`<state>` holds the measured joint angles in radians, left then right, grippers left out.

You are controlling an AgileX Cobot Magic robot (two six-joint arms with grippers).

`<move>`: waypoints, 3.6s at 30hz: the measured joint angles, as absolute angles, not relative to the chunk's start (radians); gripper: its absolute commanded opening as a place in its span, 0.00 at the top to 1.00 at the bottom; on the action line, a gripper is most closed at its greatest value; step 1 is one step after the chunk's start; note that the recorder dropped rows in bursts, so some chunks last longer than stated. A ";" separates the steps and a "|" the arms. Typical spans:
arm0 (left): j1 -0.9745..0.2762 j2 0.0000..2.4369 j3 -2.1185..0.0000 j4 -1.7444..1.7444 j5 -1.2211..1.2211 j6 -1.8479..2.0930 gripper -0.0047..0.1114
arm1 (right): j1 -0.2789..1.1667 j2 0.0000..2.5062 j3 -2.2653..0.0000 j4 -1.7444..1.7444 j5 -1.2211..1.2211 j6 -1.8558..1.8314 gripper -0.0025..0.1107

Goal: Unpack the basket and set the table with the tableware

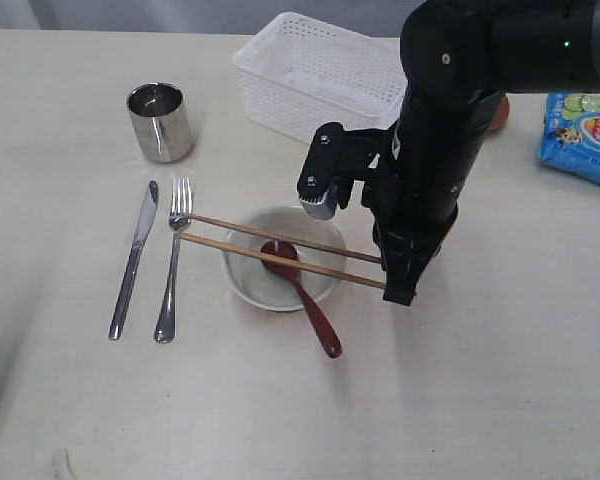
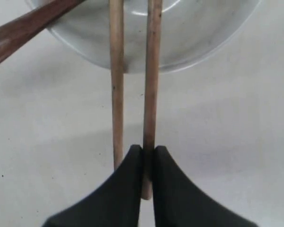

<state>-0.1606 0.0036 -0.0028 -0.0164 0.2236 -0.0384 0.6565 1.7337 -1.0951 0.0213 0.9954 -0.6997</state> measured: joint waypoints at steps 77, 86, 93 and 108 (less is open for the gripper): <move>-0.161 0.004 -0.003 -0.016 0.224 -0.038 0.96 | 0.556 1.696 -1.193 -0.163 1.018 -0.316 0.75; -0.161 0.004 -0.003 -0.016 0.224 -0.038 0.96 | 0.556 1.697 -1.085 -0.173 1.203 0.015 0.98; -0.161 0.004 -0.003 -0.016 0.224 -0.038 0.96 | 0.556 1.681 -0.900 -0.057 1.090 0.024 0.98; -0.161 0.004 -0.003 -0.016 0.224 -0.038 0.96 | 0.556 1.663 -0.852 0.111 0.853 -0.071 0.98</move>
<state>-0.1606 0.0036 -0.0028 -0.0164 0.2236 -0.0384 0.5561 1.6626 -0.8520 0.1106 0.8528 -0.0707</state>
